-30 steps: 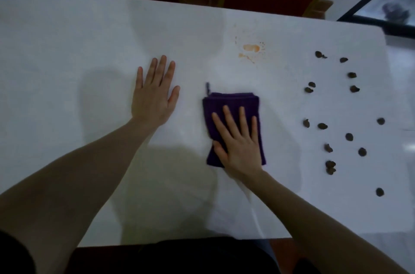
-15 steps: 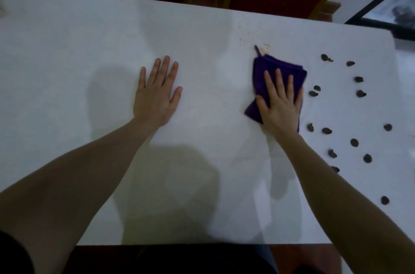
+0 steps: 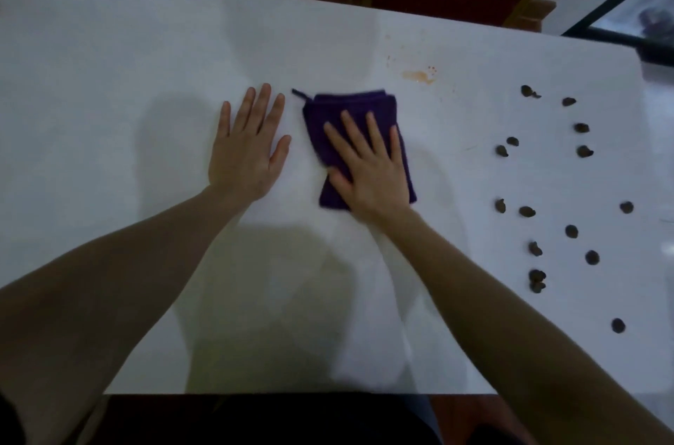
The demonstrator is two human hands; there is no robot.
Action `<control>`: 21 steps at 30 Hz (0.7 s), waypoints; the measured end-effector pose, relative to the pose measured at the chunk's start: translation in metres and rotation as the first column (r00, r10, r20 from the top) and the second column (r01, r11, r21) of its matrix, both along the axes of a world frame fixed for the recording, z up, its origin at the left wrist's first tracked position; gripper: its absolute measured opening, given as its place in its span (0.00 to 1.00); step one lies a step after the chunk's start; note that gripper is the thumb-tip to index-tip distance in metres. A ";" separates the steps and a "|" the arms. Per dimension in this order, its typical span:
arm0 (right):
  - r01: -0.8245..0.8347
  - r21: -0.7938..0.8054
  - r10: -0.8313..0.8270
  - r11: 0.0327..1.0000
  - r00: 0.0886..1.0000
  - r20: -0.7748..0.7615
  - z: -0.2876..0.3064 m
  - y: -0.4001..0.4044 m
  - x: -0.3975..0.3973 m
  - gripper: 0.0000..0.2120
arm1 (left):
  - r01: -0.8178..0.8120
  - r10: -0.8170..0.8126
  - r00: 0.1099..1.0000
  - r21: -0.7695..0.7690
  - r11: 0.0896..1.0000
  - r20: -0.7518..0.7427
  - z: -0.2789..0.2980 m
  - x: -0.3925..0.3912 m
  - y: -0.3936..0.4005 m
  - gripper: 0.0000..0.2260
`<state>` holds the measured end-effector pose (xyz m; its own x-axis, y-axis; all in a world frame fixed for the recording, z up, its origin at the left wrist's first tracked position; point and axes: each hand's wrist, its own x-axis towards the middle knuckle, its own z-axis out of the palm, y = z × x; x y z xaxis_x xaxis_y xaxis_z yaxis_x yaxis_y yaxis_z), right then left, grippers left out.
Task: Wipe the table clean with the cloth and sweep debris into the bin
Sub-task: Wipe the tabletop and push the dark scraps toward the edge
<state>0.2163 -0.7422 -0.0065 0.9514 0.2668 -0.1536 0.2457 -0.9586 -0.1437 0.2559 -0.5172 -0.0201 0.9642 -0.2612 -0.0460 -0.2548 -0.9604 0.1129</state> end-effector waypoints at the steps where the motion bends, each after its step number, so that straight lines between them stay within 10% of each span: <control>1: 0.039 0.004 -0.039 0.999 0.999 0.014 0.000 -0.010 0.013 0.31 | 0.001 -0.001 1.000 -0.003 1.000 -0.001 0.000 0.000 0.001 0.28; 12: 0.498 0.014 -0.498 0.867 0.867 0.024 0.004 -0.093 -0.022 0.31 | -0.010 0.009 1.000 -0.026 1.000 -0.004 0.004 0.002 0.006 0.29; 21: 0.039 0.039 -0.039 0.999 0.999 0.001 0.001 0.015 -0.041 0.30 | -0.009 0.009 1.000 -0.002 1.000 0.001 0.004 0.003 0.006 0.29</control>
